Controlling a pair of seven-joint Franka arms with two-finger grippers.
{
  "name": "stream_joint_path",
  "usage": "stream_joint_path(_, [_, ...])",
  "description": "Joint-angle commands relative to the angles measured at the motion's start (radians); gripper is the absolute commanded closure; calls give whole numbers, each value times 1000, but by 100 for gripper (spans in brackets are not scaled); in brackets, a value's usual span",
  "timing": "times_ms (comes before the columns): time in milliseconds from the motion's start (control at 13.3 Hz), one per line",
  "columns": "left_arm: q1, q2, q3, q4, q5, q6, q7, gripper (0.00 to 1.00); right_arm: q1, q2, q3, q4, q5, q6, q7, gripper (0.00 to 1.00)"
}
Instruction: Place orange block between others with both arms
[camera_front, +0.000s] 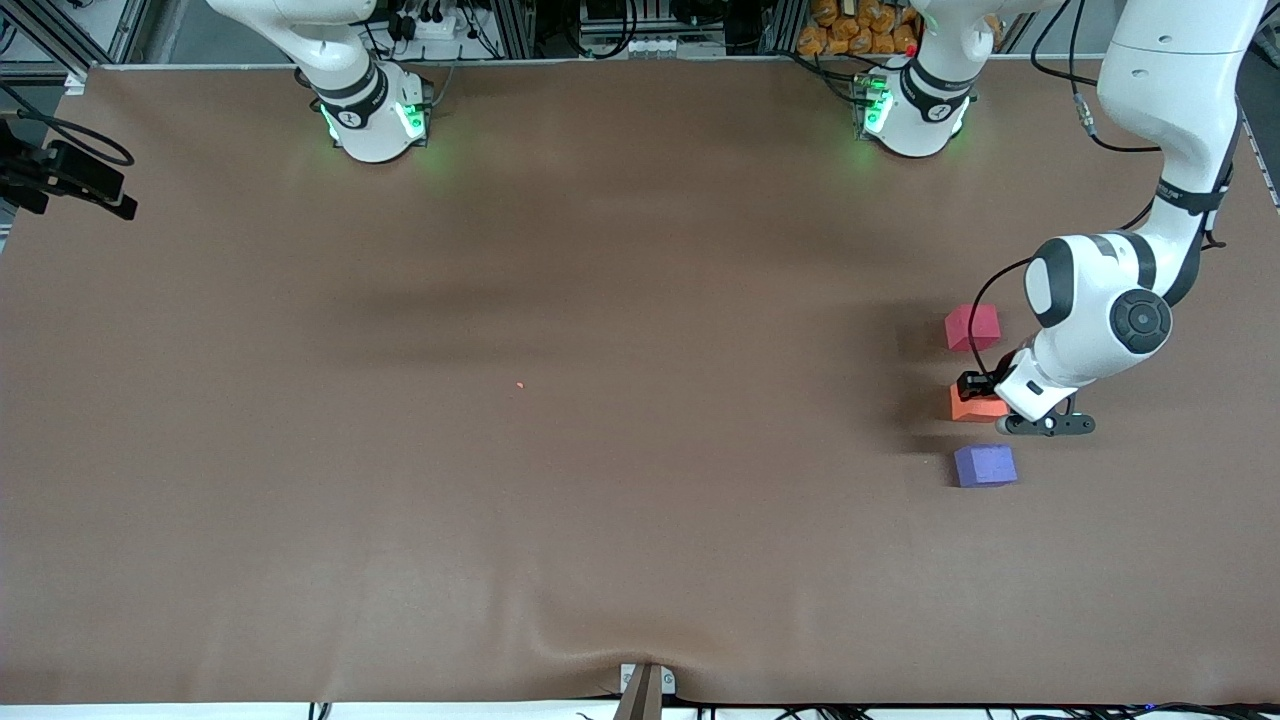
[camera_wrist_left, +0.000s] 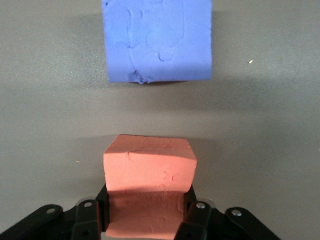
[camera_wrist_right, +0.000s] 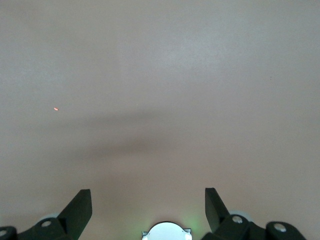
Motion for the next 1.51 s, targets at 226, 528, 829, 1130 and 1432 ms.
stream_joint_path(226, [5,9,-5,-4,-3,22,1,0,-2,5,4,16,10,-5,10,0])
stream_joint_path(528, [3,-24,-6,21,-4,10,-37,0,0,5,4,14,10,-5,10,0])
stream_joint_path(829, [-1,-113,-15,91,-4,-144,-77,0,0,5,4,14,10,-5,10,0])
stream_joint_path(1130, [2,-143,-29,348,-24,-529,-116,0,0,5,4,14,10,-5,10,0])
stream_joint_path(1432, [-3,-155,-44,542,-55,-735,-186,0,0,6,4,14,10,-5,10,0])
